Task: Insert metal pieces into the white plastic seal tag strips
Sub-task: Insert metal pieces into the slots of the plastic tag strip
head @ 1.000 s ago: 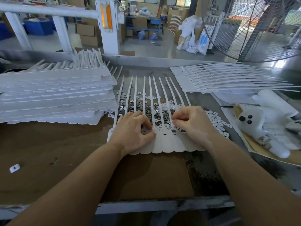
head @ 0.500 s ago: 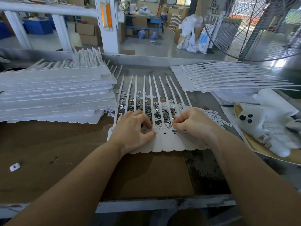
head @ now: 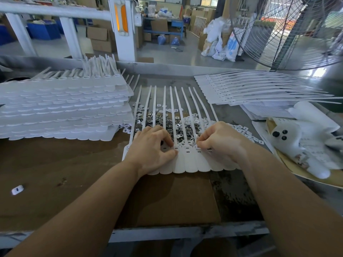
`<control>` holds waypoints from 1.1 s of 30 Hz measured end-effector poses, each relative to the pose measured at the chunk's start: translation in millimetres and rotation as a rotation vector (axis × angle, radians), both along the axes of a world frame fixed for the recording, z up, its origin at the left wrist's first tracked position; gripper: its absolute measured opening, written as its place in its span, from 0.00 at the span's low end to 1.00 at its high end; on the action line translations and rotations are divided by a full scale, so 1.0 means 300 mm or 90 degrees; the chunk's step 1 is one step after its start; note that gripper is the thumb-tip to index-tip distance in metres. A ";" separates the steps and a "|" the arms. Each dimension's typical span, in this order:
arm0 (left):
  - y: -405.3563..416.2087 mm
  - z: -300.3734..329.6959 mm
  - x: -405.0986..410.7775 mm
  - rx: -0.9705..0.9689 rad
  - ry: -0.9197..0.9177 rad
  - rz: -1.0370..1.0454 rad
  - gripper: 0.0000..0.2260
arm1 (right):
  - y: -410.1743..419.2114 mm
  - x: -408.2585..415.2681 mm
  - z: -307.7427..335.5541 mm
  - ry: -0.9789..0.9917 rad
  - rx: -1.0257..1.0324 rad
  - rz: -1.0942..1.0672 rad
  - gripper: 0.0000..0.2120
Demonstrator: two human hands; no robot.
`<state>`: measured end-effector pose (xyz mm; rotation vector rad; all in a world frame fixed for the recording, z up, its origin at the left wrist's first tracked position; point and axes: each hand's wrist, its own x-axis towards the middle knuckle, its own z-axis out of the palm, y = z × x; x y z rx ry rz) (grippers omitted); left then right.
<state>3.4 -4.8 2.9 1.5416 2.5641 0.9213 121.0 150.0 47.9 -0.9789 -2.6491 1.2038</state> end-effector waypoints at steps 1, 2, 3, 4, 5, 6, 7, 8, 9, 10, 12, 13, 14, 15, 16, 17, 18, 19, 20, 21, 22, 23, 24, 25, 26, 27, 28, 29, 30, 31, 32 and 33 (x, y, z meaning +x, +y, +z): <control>0.000 -0.001 0.000 0.000 0.001 0.000 0.06 | 0.000 -0.002 0.001 -0.004 0.000 0.000 0.07; 0.000 -0.001 -0.001 0.000 0.002 0.001 0.06 | 0.001 -0.004 0.002 -0.010 0.002 0.001 0.07; 0.000 -0.001 -0.001 0.000 0.003 0.000 0.06 | 0.001 -0.007 0.002 -0.016 0.003 0.003 0.08; 0.000 -0.002 -0.001 0.001 0.003 0.000 0.06 | 0.001 -0.009 0.003 -0.021 0.003 0.004 0.08; 0.000 -0.002 -0.001 0.003 0.004 0.000 0.06 | 0.000 -0.010 0.004 -0.022 0.001 0.002 0.07; 0.000 -0.002 -0.001 0.005 0.003 0.000 0.06 | -0.001 -0.012 0.004 -0.021 -0.002 -0.001 0.08; 0.000 -0.002 -0.001 0.004 0.003 0.000 0.05 | -0.004 -0.013 0.004 -0.020 -0.005 -0.006 0.08; 0.001 -0.002 0.000 0.003 0.003 0.000 0.05 | -0.007 -0.013 0.006 -0.020 -0.007 -0.011 0.08; 0.001 -0.002 0.000 0.001 0.003 0.001 0.05 | -0.010 -0.015 0.007 -0.021 -0.007 -0.017 0.08; 0.001 -0.002 -0.001 0.000 0.004 0.001 0.05 | -0.012 -0.017 0.010 -0.023 -0.006 -0.027 0.08; 0.001 -0.003 -0.001 0.002 0.005 0.001 0.05 | -0.015 -0.025 0.014 -0.028 -0.009 -0.050 0.09; 0.001 -0.004 -0.002 0.004 0.006 0.001 0.05 | -0.016 -0.029 0.015 -0.033 -0.011 -0.058 0.10; 0.001 -0.004 -0.002 0.005 0.006 0.001 0.05 | -0.016 -0.030 0.017 -0.037 -0.013 -0.061 0.10; 0.000 -0.005 -0.002 0.005 0.006 0.001 0.05 | -0.015 -0.030 0.017 -0.040 -0.015 -0.061 0.10; -0.001 -0.005 -0.001 0.004 0.005 0.001 0.05 | -0.011 -0.027 0.017 -0.037 -0.020 -0.058 0.08; 0.000 -0.005 -0.002 0.004 0.005 0.000 0.05 | -0.006 -0.021 0.017 -0.030 -0.029 -0.056 0.07; 0.001 -0.005 -0.002 0.004 0.005 -0.001 0.05 | -0.001 -0.014 0.018 -0.019 -0.039 -0.058 0.05; 0.001 -0.005 -0.003 0.004 0.004 -0.002 0.05 | 0.004 -0.007 0.016 -0.001 -0.045 -0.064 0.05; 0.001 -0.005 -0.004 0.004 0.004 -0.002 0.06 | 0.011 -0.003 0.013 0.027 -0.046 -0.076 0.05; 0.001 -0.006 -0.004 0.005 0.005 -0.002 0.06 | 0.018 -0.001 0.007 0.061 -0.040 -0.092 0.05; 0.002 -0.006 -0.005 0.005 0.005 -0.002 0.06 | 0.023 -0.002 -0.002 0.092 -0.020 -0.107 0.05; 0.002 -0.006 -0.005 0.007 0.004 -0.002 0.06 | 0.028 -0.003 -0.010 0.110 0.017 -0.120 0.06; 0.002 -0.006 -0.005 0.011 0.001 -0.003 0.06 | 0.032 -0.007 -0.019 0.114 0.062 -0.130 0.07; 0.002 -0.006 -0.004 0.015 -0.003 -0.003 0.06 | 0.034 -0.012 -0.028 0.107 0.102 -0.135 0.08; 0.002 -0.006 -0.003 0.016 -0.005 -0.002 0.06 | 0.035 -0.017 -0.035 0.096 0.132 -0.134 0.08; 0.002 -0.005 -0.003 0.016 -0.006 -0.002 0.06 | 0.034 -0.022 -0.040 0.085 0.155 -0.127 0.08; 0.002 -0.006 -0.003 0.016 -0.006 -0.002 0.06 | 0.033 -0.026 -0.044 0.080 0.172 -0.116 0.08; 0.002 -0.006 -0.004 0.014 -0.007 -0.002 0.06 | 0.029 -0.030 -0.047 0.080 0.184 -0.103 0.08; 0.002 -0.007 -0.004 0.012 -0.006 -0.002 0.06 | 0.026 -0.033 -0.051 0.082 0.191 -0.091 0.07; 0.001 -0.008 -0.005 0.010 -0.006 -0.002 0.06 | 0.023 -0.037 -0.053 0.082 0.197 -0.081 0.08; 0.001 -0.008 -0.005 0.010 -0.005 -0.002 0.06 | 0.020 -0.041 -0.055 0.077 0.199 -0.074 0.09; 0.001 -0.008 -0.005 0.010 -0.005 -0.002 0.06 | 0.018 -0.043 -0.056 0.067 0.197 -0.068 0.10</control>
